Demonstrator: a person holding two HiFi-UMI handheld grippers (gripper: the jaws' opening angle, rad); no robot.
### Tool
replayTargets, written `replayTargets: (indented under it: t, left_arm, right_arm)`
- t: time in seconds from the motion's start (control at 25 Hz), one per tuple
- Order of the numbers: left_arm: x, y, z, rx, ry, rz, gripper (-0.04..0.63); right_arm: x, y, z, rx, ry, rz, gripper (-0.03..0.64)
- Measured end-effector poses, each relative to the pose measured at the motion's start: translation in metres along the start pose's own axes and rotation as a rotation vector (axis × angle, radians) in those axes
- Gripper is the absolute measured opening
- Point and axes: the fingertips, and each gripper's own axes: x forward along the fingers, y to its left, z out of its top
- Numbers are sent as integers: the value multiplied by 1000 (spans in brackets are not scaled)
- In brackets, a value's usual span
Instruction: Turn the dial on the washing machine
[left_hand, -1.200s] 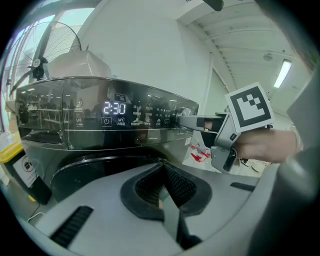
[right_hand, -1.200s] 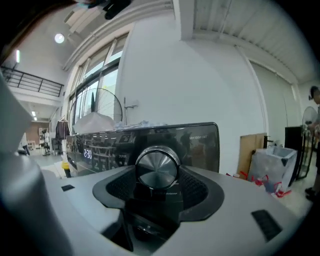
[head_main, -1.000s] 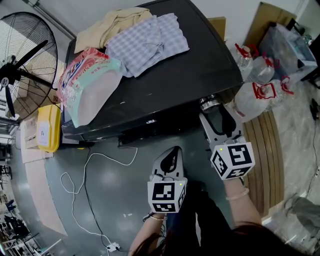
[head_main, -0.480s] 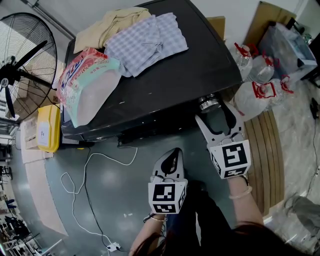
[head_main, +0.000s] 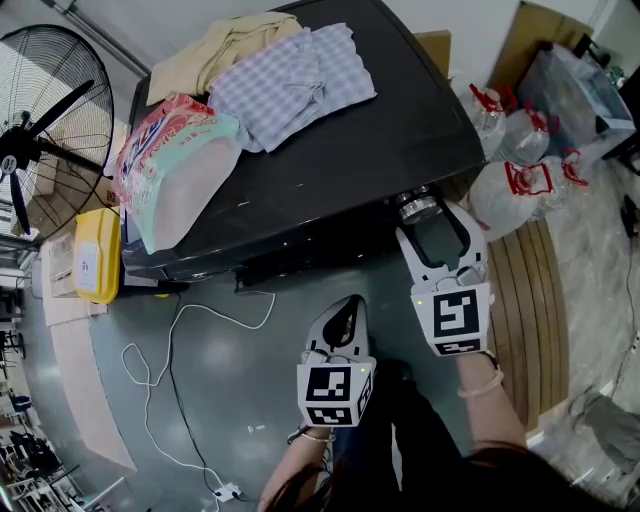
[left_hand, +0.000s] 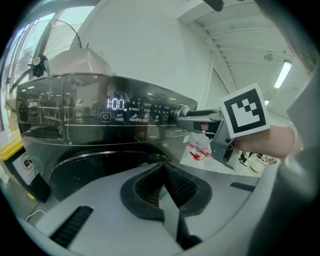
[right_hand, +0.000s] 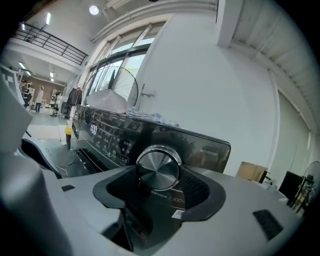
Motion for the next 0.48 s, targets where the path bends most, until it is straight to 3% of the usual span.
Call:
replayTargets:
  t: [0.16,0.48]
  left_arm:
    - [1,-2,-1,0,5,-5,17]
    - [3,-5,-2,5,10,-9,17]
  right_arm:
    - [0,-2,0,43,-6,4,288]
    - [-1,-7,-5,326,-60,37,293]
